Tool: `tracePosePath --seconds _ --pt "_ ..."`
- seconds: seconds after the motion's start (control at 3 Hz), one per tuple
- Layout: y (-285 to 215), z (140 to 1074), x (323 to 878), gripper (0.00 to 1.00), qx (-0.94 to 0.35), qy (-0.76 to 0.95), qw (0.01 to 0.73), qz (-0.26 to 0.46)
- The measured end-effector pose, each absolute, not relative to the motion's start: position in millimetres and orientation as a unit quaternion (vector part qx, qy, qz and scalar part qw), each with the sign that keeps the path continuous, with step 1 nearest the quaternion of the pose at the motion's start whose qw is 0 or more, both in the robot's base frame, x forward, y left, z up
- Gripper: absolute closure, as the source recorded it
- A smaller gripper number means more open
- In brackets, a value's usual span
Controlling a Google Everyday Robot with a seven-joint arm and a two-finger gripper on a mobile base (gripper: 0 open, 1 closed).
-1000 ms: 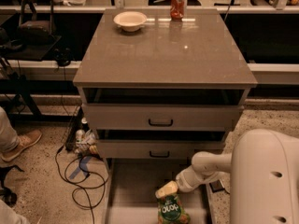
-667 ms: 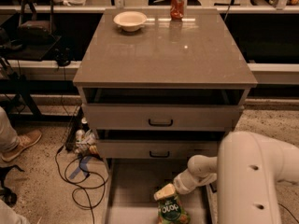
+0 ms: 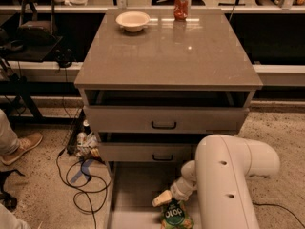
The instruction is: Pick green rice chip bag from bottom drawer and place on counter
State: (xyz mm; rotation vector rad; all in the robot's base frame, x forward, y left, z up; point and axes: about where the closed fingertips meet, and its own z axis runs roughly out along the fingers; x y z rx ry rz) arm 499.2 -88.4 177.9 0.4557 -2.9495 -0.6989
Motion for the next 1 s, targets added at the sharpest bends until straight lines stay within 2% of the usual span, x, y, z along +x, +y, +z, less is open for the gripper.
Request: tracePosePath --seconds 0.33,0.67,1.0 --pt "-78.6 155.6 499.9 0.15 0.144 -0.963 0.052 -0.222" --pt "-70.2 138.9 497.6 0.38 0.141 -0.962 0.059 -0.226" --pt "-64.3 130.9 494.2 0.70 0.138 -0.960 0.055 -0.238"
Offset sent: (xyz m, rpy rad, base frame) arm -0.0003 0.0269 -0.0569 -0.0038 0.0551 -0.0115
